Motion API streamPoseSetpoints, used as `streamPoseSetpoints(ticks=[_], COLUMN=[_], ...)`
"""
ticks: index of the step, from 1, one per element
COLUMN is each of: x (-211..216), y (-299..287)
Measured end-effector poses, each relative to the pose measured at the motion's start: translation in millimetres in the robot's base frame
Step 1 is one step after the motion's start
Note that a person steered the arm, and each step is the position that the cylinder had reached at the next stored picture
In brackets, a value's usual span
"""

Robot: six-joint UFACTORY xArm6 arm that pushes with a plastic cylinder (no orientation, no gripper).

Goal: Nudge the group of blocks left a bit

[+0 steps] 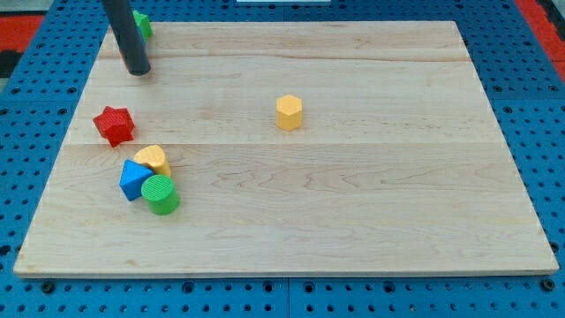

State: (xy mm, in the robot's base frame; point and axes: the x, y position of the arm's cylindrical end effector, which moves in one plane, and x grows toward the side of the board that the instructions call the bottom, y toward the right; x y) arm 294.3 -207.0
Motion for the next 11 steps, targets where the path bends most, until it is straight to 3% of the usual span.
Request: streamPoseSetpoints(ticks=[4, 7, 9, 11], x=[-100, -82, -94, -103], y=[40, 25, -21, -14])
